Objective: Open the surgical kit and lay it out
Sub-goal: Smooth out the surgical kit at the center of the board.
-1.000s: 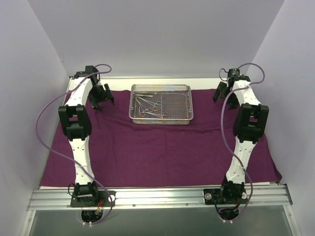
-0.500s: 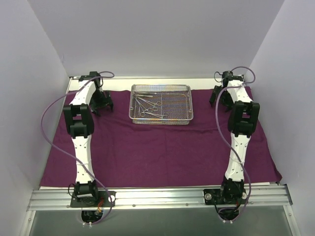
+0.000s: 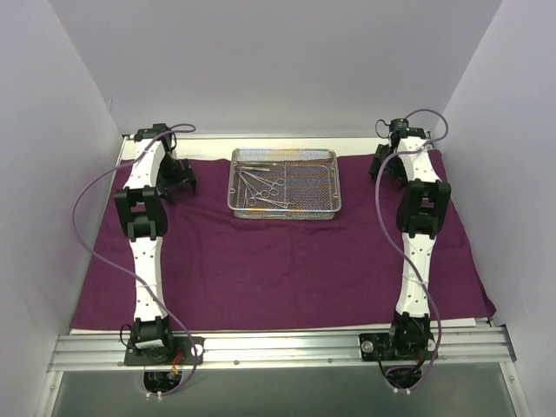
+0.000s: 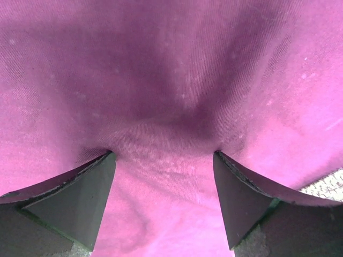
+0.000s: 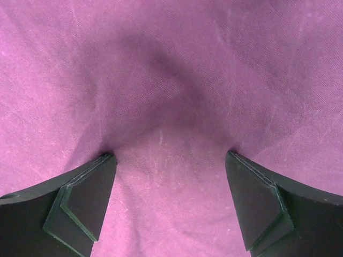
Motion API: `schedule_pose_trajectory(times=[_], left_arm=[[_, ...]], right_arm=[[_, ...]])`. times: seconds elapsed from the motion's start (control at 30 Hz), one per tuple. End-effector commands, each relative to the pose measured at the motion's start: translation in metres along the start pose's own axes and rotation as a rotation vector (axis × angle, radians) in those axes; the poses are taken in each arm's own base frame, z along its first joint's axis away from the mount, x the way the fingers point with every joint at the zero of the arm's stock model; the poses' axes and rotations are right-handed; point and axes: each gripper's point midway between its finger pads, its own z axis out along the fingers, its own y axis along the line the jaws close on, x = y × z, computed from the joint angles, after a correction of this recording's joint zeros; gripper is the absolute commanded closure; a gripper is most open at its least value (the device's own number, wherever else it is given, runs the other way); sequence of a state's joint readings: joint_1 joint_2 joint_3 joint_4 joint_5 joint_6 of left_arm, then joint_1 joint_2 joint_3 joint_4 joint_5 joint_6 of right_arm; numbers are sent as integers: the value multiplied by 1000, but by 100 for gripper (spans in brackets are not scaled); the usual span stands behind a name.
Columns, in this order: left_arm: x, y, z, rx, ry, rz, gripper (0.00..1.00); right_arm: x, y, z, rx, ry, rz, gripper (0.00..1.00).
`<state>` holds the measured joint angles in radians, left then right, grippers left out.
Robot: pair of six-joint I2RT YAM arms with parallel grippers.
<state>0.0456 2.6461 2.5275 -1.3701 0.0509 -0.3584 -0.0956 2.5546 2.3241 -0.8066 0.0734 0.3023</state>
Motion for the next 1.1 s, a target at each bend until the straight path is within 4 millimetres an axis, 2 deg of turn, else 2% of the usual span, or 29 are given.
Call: schedule_pose_trajectory(times=[0.0, 0.3, 0.4, 0.47, 0.53, 0.57, 0.6, 0.63, 0.7, 0.73, 0.83, 0.87, 0.9, 0.93, 0.97, 1.0, 1.07], left_arm=[[-9, 12, 40, 40, 37, -33, 15], [-40, 33, 42, 139, -14, -129, 15], [-47, 40, 38, 169, -26, -144, 16], [-51, 39, 23, 190, -53, -137, 16], [-56, 37, 7, 198, -89, -124, 16], [-59, 35, -12, 207, -121, -122, 16], [-60, 33, -22, 214, -137, -130, 16], [-63, 30, -43, 225, -175, -128, 16], [-62, 25, -59, 233, -199, -135, 16], [-61, 18, -80, 242, -234, -124, 14], [-53, 3, -96, 258, -257, -106, 13], [-48, -8, -109, 278, -270, -88, 12], [-43, -16, -108, 296, -262, -84, 12], [-38, -26, -118, 334, -264, -68, 12], [-30, -40, -120, 356, -254, -45, 12], [-26, -48, -121, 375, -247, -38, 11], [-14, -62, -121, 403, -227, -21, 11]], right_arm=[[43, -28, 56, 157, 136, -23, 14], [44, -36, 69, 159, 169, 36, 14], [44, -44, 71, 149, 183, 85, 14], [39, -39, 68, 103, 173, 106, 14], [24, -27, 54, 34, 134, 109, 14], [16, -24, 49, 11, 110, 116, 14], [3, -19, 36, -14, 72, 122, 14], [-4, -18, 29, -27, 51, 128, 14], [-19, -4, 7, -107, 10, 138, 14], [-24, 2, -2, -129, -9, 132, 14], [-34, 14, -32, -174, -60, 118, 13], [-34, 22, -40, -191, -73, 103, 13], [-39, 28, -58, -222, -102, 93, 13], [-33, 33, -62, -234, -94, 79, 13], [-32, 45, -69, -263, -112, 47, 13], [-33, 54, -88, -312, -130, 32, 12], [-24, 62, -95, -328, -125, 11, 12]])
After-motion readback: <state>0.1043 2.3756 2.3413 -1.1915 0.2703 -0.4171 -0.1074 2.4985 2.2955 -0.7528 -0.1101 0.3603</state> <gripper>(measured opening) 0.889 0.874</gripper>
